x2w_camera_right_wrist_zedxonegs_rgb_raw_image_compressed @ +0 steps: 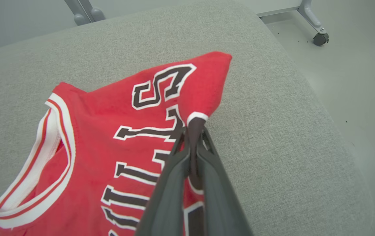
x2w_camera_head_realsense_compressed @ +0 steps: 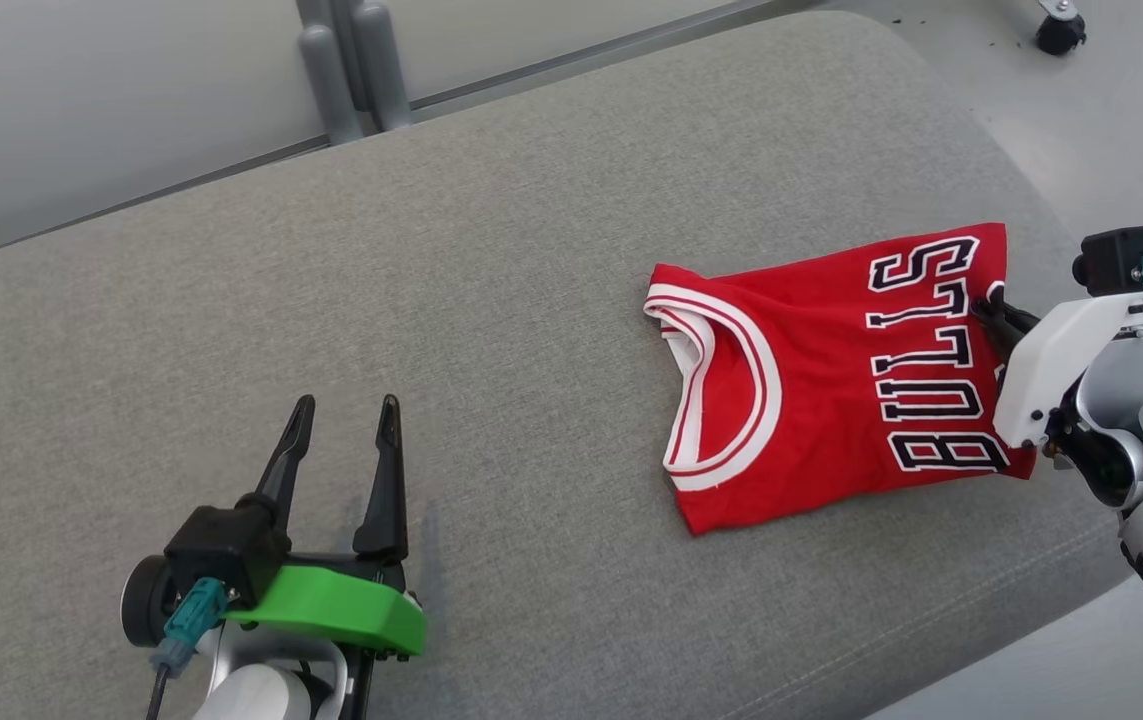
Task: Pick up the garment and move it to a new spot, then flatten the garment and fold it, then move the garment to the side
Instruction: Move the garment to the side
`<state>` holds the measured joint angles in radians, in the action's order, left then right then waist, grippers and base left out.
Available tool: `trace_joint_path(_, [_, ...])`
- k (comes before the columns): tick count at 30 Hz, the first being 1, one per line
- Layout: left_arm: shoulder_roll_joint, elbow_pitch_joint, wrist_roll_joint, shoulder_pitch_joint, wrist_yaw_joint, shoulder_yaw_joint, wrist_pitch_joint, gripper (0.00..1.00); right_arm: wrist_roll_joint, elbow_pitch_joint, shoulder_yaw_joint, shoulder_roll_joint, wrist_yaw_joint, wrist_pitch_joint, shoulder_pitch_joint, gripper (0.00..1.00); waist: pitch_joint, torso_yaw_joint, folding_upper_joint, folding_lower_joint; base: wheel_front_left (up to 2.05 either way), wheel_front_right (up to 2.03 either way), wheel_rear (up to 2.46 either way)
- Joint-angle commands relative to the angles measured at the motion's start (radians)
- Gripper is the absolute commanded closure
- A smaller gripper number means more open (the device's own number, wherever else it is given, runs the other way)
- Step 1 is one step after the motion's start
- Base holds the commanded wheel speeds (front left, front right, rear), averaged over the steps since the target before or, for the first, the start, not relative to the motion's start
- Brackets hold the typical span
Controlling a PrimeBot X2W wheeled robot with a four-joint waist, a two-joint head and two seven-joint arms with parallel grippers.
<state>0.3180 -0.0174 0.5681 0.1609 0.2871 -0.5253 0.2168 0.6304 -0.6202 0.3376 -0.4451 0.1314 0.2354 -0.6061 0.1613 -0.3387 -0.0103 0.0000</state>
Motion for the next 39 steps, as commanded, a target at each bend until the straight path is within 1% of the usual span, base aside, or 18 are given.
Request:
trace_joint_path(1, [0.002,0.005,-0.007,0.015,-0.002,-0.002,0.000,0.00,-0.001,-0.004,0.002,0.003,-0.001,-0.011,-0.016,1.00,0.018,-0.035,0.0103,0.0000,0.00,0.00,0.00])
trace_joint_path(8, [0.004,0.018,0.003,0.009,-0.003,-0.004,0.001,0.00,-0.014,-0.028,0.009,0.009,-0.001,-0.036,-0.043,1.00,0.010,-0.009,0.0103,0.0000,0.00,0.00,0.00])
trace_joint_path(13, [0.016,0.010,0.001,0.004,0.005,0.004,0.001,0.00,-0.030,-0.054,0.007,0.017,-0.001,-0.044,-0.086,1.00,0.017,0.024,0.0103,0.0000,0.00,0.00,0.00])
trace_joint_path(17, [0.031,-0.002,-0.006,0.013,0.010,0.007,-0.009,0.00,-0.064,-0.095,-0.004,0.005,-0.001,-0.059,-0.138,1.00,0.036,0.047,0.0103,0.0000,0.00,0.00,0.00])
trace_joint_path(20, [0.043,-0.014,-0.012,0.025,0.015,0.008,-0.020,0.00,-0.075,-0.140,-0.028,0.001,-0.001,-0.075,-0.176,1.00,0.056,0.062,0.0103,0.0000,0.00,0.00,0.00])
trace_joint_path(30, [0.076,-0.061,-0.043,0.058,0.029,-0.003,-0.061,0.00,-0.143,-0.306,-0.135,-0.064,-0.001,-0.163,-0.274,1.00,0.126,0.110,0.0103,0.0000,0.00,0.00,0.00])
trace_joint_path(33, [0.083,-0.072,-0.048,0.066,0.032,-0.003,-0.070,0.00,-0.161,-0.336,-0.154,-0.073,-0.001,-0.186,-0.290,1.00,0.142,0.118,0.0103,0.0000,0.00,0.00,0.00])
trace_joint_path(36, [0.093,-0.086,-0.054,0.074,0.035,-0.004,-0.081,0.00,-0.197,-0.374,-0.172,-0.088,-0.001,-0.229,-0.317,1.00,0.167,0.132,0.0103,0.0000,0.00,0.00,0.00])
trace_joint_path(39, [0.099,-0.099,-0.061,0.082,0.041,-0.003,-0.086,0.00,-0.233,-0.414,-0.185,-0.086,-0.001,-0.273,-0.337,1.00,0.186,0.141,0.0103,0.0000,0.00,0.00,0.00])
